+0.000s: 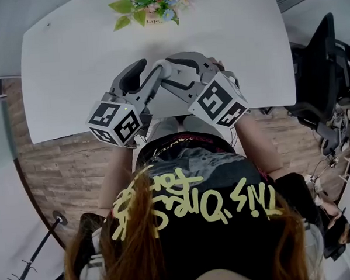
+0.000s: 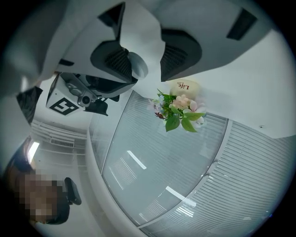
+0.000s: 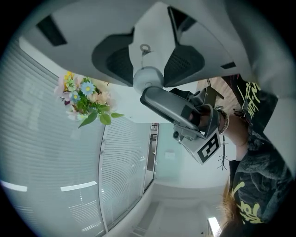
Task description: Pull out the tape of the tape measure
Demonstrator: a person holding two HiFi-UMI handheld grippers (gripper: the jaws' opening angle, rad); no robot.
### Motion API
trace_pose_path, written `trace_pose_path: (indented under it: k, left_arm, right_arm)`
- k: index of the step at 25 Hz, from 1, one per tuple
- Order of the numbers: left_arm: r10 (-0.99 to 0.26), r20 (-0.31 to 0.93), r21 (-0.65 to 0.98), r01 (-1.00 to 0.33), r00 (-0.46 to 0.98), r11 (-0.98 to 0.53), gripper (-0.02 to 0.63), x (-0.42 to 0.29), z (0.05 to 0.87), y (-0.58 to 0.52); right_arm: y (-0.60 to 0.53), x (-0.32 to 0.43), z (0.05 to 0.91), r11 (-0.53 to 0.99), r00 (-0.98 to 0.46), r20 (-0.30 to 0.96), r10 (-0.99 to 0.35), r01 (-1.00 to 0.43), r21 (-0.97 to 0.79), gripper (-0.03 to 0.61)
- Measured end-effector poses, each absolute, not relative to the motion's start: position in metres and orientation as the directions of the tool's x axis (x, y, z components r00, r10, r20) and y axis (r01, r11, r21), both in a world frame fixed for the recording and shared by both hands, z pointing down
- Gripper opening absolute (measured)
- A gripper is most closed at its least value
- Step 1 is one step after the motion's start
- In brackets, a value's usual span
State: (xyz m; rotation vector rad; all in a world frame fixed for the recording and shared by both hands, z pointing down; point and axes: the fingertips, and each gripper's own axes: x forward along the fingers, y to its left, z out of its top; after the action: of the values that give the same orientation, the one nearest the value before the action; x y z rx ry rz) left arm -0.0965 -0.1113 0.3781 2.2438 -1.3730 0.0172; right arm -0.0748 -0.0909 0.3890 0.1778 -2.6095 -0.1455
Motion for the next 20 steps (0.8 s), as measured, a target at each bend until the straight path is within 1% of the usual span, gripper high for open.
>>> trace_pose_path:
  k: [3, 6, 9, 12, 14, 20]
  left_arm:
    - [-0.825, 0.246, 0.444, -0.816, 0.508, -0.370, 0.173, -0.0943, 0.3760, -0.1117]
    - [-0.816, 0.235, 0.478, -0.793, 0.529, -0.377, 0.147, -0.0908, 0.3762, -0.1119]
    - [-0.807, 0.210, 0.531, -0.758, 0.552, -0.380, 0.121, -0.0879, 0.3749, -0.1116]
    - [-0.803, 0.182, 0.587, -0.718, 0.567, -0.374, 0.113, -0.0874, 0.3738, -0.1119]
    - [-0.803, 0.177, 0.607, -0.705, 0.569, -0.366, 0.112, -0.0881, 0.3748, -0.1128]
    - [-0.790, 0.172, 0.660, -0.663, 0.589, -0.352, 0.155, -0.0878, 0.3805, -0.1154]
  right_arm:
    - [-0.0909, -0.0745, 0.3865, 0.985, -0.864, 0.479, -0.154, -0.093, 0.147, 0.213]
    - [-0.0929, -0.0721, 0.3870, 0.983, -0.859, 0.486, -0.161, -0.097, 0.154, 0.213]
    - [-0.0912, -0.0735, 0.3852, 0.986, -0.873, 0.464, -0.148, -0.092, 0.141, 0.213]
    - [-0.0918, -0.0735, 0.3823, 0.984, -0.879, 0.451, -0.152, -0.094, 0.150, 0.213]
    - [-0.0923, -0.0736, 0.3823, 0.983, -0.882, 0.445, -0.155, -0.093, 0.158, 0.213]
    - [-0.0965, -0.0704, 0.3826, 0.980, -0.886, 0.430, -0.173, -0.112, 0.164, 0.213]
